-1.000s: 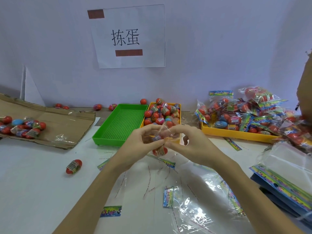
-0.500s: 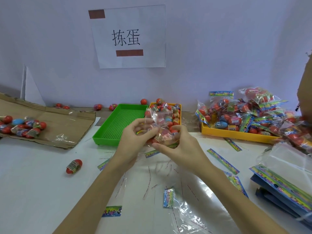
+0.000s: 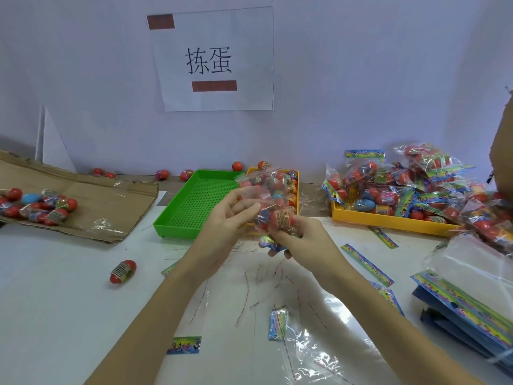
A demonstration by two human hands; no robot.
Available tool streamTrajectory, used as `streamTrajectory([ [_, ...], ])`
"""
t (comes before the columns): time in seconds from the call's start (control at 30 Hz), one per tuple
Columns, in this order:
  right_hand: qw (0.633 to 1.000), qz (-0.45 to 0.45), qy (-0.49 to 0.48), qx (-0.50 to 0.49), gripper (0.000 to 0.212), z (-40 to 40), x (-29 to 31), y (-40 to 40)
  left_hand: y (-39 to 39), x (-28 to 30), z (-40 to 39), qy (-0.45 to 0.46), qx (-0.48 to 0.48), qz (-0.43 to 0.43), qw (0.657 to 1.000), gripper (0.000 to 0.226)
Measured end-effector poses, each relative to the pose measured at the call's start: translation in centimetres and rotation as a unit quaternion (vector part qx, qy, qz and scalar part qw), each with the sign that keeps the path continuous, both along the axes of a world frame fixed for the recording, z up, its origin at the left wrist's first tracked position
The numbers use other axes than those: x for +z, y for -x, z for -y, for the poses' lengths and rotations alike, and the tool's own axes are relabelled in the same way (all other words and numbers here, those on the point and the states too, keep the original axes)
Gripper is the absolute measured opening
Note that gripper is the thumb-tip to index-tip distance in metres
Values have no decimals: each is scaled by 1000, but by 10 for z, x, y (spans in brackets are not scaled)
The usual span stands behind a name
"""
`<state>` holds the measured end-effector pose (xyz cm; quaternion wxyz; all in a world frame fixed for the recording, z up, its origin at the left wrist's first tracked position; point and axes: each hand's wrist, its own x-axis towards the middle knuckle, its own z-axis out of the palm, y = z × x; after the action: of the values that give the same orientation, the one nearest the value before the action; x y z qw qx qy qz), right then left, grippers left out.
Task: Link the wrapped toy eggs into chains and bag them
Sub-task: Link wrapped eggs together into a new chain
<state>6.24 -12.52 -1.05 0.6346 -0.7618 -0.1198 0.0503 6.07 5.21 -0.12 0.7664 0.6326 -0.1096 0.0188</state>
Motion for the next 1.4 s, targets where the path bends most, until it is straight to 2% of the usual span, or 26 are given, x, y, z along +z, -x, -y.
streamTrajectory([
  [0.1,998,-39,15,40,6,3,2,-2,1,0,-1,-33,15,20,999,34],
  [0.17,996,-60,8,62,22,5,3,-3,1,1,-3,-32,36,19,999,32],
  [0.23,996,-73,-20,48,28,8,5,-6,0,2,-7,-22,53,9,998,30],
  [0.37,1000,-25,12,6,11,14,4,-10,-1,2,-9,-18,70,-22,997,27],
  [0.5,999,-28,31,18,31,10,3,-9,1,1,-6,-13,54,-25,998,28],
  [0.63,999,-30,-9,-14,13,8,4,-8,2,4,-5,4,47,-26,999,29],
  [0.8,995,-48,-83,-40,17,2,2,-5,2,5,-2,34,38,-49,998,33],
  [0.87,994,-55,-85,-43,18,2,1,-4,2,5,-3,25,32,-56,998,32],
  [1.0,998,-5,-37,-42,12,2,-2,-1,1,0,-3,-5,28,-54,998,32],
  [1.17,984,96,151,-14,22,5,-1,-2,-2,-6,-6,-29,56,-45,997,26],
  [1.3,963,143,227,24,42,10,3,-2,-3,-7,-5,-9,65,-52,996,40],
  [1.4,960,139,244,20,49,12,5,-4,-1,-3,-4,6,62,-55,997,41],
])
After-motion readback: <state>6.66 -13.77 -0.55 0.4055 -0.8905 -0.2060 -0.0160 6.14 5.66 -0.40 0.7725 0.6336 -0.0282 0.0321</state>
